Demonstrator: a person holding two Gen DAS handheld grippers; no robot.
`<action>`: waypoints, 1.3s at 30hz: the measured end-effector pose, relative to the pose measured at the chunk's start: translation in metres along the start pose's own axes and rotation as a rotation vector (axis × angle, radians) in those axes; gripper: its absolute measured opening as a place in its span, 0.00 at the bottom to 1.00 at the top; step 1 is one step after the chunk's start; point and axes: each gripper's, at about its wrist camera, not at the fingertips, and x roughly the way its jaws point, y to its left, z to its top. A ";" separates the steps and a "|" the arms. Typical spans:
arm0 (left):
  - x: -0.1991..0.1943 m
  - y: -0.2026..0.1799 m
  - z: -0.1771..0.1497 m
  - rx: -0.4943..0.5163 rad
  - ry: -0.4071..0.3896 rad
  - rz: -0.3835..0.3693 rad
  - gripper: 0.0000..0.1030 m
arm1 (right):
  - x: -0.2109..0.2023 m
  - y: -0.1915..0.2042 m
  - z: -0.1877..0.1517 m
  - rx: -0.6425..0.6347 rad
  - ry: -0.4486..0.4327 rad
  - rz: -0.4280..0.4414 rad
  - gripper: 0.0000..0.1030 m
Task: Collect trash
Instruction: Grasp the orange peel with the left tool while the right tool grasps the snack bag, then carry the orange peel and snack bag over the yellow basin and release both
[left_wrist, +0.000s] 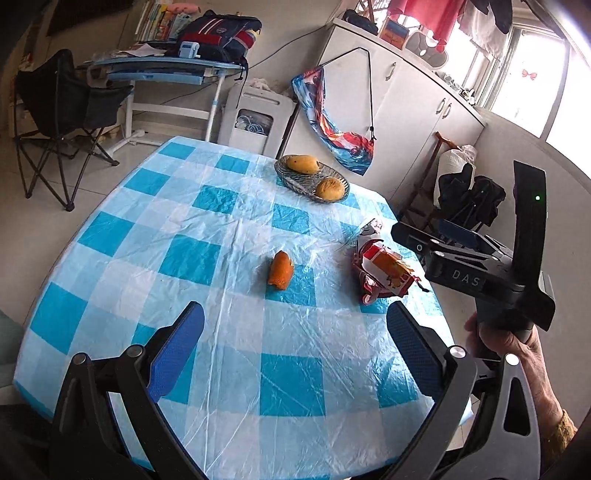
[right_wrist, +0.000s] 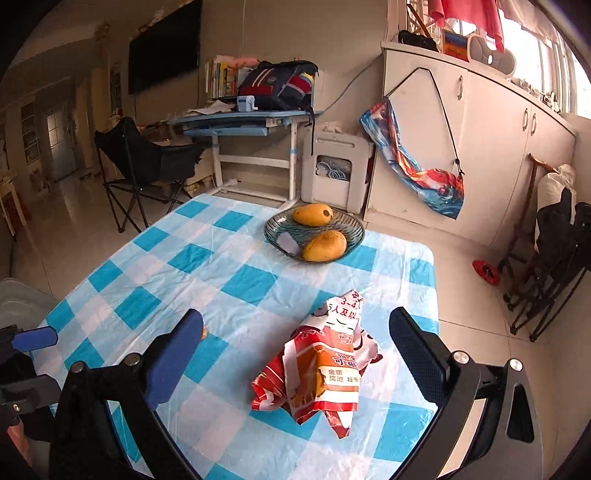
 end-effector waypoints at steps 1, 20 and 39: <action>0.012 -0.003 0.004 0.007 0.000 0.020 0.93 | 0.007 -0.001 -0.005 0.012 0.028 -0.004 0.94; 0.122 -0.009 0.025 0.155 0.201 0.090 0.12 | 0.056 -0.017 -0.024 0.199 0.197 0.218 0.38; -0.049 0.070 -0.034 0.010 0.107 0.000 0.12 | -0.050 0.094 -0.064 0.140 0.129 0.593 0.44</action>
